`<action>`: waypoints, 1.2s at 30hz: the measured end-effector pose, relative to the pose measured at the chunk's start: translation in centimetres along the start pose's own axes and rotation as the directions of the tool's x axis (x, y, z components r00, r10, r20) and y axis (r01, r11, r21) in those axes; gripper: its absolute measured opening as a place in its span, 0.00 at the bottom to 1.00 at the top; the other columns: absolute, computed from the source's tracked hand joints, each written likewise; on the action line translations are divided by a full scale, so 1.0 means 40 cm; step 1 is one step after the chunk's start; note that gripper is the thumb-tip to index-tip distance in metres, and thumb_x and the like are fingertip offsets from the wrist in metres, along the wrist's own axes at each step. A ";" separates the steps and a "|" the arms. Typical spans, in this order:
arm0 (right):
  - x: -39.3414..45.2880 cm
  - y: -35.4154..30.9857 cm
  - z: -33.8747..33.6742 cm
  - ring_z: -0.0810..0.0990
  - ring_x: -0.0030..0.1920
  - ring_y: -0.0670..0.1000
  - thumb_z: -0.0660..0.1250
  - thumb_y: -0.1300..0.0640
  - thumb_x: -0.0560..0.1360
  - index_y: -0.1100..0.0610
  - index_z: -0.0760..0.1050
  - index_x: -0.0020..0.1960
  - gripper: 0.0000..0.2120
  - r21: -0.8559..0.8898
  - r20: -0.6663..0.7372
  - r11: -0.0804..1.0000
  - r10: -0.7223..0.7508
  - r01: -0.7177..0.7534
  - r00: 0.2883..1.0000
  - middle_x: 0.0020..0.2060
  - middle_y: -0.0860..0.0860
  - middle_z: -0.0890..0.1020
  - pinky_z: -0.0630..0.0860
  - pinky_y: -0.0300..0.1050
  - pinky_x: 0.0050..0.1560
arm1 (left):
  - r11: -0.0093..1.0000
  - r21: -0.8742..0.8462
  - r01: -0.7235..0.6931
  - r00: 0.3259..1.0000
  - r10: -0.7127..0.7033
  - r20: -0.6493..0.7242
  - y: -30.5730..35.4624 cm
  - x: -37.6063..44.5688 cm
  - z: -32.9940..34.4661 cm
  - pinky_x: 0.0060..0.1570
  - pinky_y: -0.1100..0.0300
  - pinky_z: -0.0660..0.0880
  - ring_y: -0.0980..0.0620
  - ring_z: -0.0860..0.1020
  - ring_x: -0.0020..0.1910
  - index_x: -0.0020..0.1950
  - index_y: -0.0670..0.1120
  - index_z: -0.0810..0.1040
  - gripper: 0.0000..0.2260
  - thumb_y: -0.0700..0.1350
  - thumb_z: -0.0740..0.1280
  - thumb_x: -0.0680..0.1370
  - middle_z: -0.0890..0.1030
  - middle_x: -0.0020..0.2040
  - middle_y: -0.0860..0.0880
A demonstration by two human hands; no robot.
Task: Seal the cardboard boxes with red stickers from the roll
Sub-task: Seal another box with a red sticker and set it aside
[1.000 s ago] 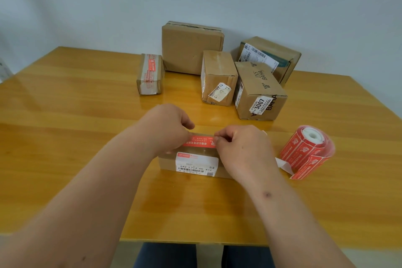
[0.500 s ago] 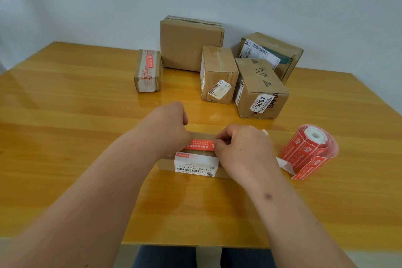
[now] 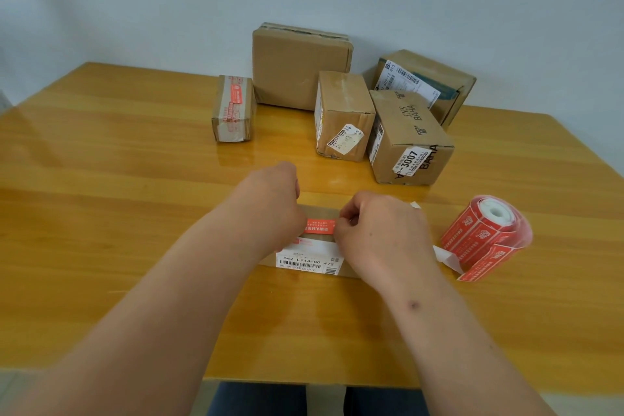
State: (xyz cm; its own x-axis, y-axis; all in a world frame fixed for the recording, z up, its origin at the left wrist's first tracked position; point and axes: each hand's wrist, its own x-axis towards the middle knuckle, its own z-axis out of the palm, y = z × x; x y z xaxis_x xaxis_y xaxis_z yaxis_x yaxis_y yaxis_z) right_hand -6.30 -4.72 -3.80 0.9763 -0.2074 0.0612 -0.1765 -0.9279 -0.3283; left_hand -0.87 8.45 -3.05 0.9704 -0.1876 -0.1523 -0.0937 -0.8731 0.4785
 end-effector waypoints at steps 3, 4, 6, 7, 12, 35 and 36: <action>0.002 -0.001 -0.002 0.77 0.44 0.49 0.63 0.51 0.74 0.47 0.75 0.43 0.03 -0.001 0.001 1.000 -0.002 0.002 1.000 0.39 0.44 0.79 0.70 0.48 0.53 | 1.000 -0.013 -0.005 1.000 0.005 -0.003 -0.002 -0.002 0.003 0.31 0.58 0.74 0.50 0.78 0.35 0.46 0.50 0.69 0.08 0.39 0.66 0.75 0.77 0.43 0.49; 0.003 -0.001 -0.003 0.77 0.45 0.49 0.63 0.51 0.74 0.47 0.75 0.43 0.03 0.000 0.004 1.000 -0.001 0.001 1.000 0.38 0.43 0.78 0.70 0.48 0.54 | 1.000 -0.016 -0.007 1.000 0.007 -0.006 -0.002 -0.003 0.003 0.31 0.58 0.74 0.50 0.78 0.36 0.45 0.50 0.68 0.08 0.39 0.65 0.75 0.77 0.44 0.49; 0.006 -0.001 -0.004 0.77 0.45 0.49 0.63 0.50 0.74 0.47 0.75 0.43 0.03 -0.001 0.010 1.000 0.003 -0.003 1.000 0.37 0.43 0.77 0.71 0.49 0.54 | 1.000 -0.011 -0.009 1.000 0.009 -0.012 -0.001 -0.006 0.005 0.31 0.58 0.74 0.49 0.79 0.37 0.45 0.50 0.68 0.08 0.39 0.65 0.75 0.76 0.44 0.49; 0.007 -0.002 -0.005 0.78 0.45 0.49 0.63 0.50 0.74 0.47 0.76 0.43 0.03 -0.001 0.011 1.000 0.005 -0.005 1.000 0.37 0.43 0.77 0.72 0.49 0.54 | 1.000 -0.001 -0.007 1.000 0.007 -0.017 0.000 -0.007 0.006 0.32 0.57 0.73 0.49 0.78 0.37 0.46 0.50 0.69 0.07 0.39 0.65 0.76 0.76 0.44 0.49; 0.012 -0.001 -0.011 0.78 0.45 0.49 0.63 0.51 0.75 0.47 0.76 0.44 0.04 -0.001 0.031 1.000 0.015 -0.015 0.999 0.38 0.44 0.78 0.73 0.50 0.54 | 0.994 0.105 0.014 0.999 -0.010 -0.042 0.003 -0.010 0.010 0.32 0.59 0.71 0.53 0.74 0.39 0.49 0.50 0.69 0.08 0.44 0.68 0.76 0.73 0.43 0.51; 0.010 0.017 -0.018 0.78 0.48 0.53 0.58 0.53 0.77 0.49 0.68 0.61 0.13 -0.097 0.000 0.985 -0.145 0.144 0.989 0.41 0.47 0.79 0.64 0.49 0.56 | 0.998 0.051 -0.025 0.999 0.023 0.047 -0.038 -0.009 -0.014 0.46 0.59 0.71 0.51 0.74 0.50 0.56 0.51 0.75 0.11 0.50 0.69 0.76 0.74 0.52 0.52; 0.010 0.017 -0.018 0.78 0.49 0.53 0.58 0.52 0.77 0.49 0.69 0.60 0.12 -0.110 -0.003 0.982 -0.155 0.154 0.988 0.43 0.47 0.79 0.64 0.50 0.57 | 0.998 0.057 -0.026 0.999 0.023 0.046 -0.037 -0.008 -0.013 0.45 0.59 0.71 0.51 0.74 0.50 0.56 0.51 0.75 0.10 0.50 0.69 0.76 0.74 0.52 0.52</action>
State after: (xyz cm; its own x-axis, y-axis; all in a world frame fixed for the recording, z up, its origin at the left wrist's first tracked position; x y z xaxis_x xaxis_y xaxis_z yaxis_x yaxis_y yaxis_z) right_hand -6.11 -5.63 -3.33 0.9916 -0.0620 0.1137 -0.0371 -0.9771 -0.2094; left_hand -0.93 10.03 -3.26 0.9565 -0.2287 -0.1810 -0.1314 -0.8920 0.4324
